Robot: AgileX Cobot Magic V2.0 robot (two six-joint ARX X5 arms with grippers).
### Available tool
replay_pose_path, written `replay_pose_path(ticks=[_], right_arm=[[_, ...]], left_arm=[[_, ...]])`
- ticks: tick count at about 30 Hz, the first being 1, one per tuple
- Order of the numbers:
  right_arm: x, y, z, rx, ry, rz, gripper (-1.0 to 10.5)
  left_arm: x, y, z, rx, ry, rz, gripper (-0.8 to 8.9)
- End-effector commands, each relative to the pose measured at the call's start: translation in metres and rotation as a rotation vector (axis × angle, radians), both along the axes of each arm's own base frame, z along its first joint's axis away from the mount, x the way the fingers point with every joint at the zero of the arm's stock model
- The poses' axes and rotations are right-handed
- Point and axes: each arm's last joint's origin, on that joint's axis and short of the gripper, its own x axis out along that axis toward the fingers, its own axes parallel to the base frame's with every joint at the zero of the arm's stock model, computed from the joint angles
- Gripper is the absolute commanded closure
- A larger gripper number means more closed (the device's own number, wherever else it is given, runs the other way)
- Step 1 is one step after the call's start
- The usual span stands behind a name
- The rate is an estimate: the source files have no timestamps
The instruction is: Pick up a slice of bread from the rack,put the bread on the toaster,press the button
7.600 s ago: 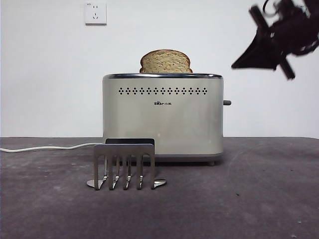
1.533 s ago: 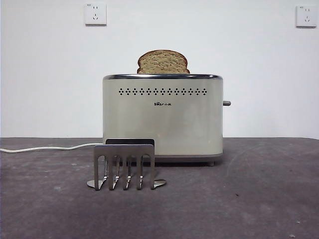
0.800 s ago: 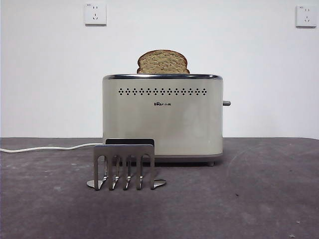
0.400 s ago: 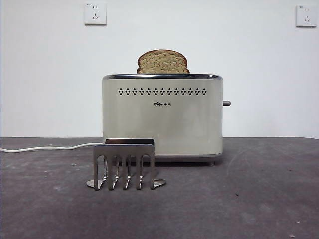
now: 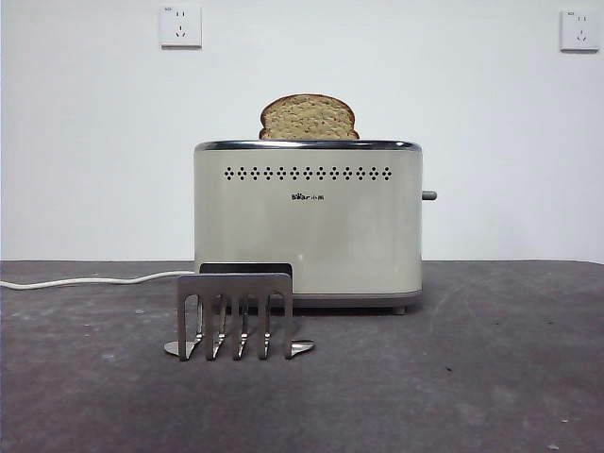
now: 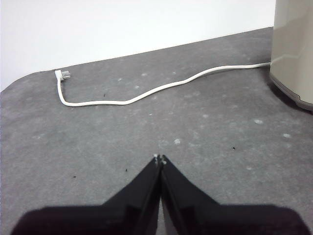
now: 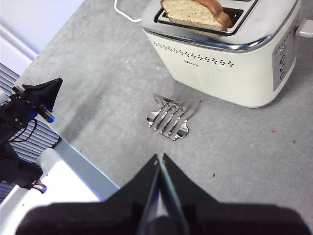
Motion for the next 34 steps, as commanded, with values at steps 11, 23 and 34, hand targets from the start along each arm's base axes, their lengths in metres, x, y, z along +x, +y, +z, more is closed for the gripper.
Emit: replay_pose_path(ticks=[11,23,34], right_arm=[[-0.004,-0.002,0.0,-0.028,-0.036,0.0,9.5],[-0.051,-0.011,-0.019,-0.091,-0.499,-0.199,9.5],[-0.054,-0.019,-0.127,-0.064,-0.723,-0.533,9.5]], left_arm=[[0.001,0.0,-0.004,-0.005,0.008,0.007,8.16],[0.001,0.0,-0.004,-0.005,0.008,0.006,8.16],[0.001,0.0,-0.004,-0.005,0.008,0.006,8.16]])
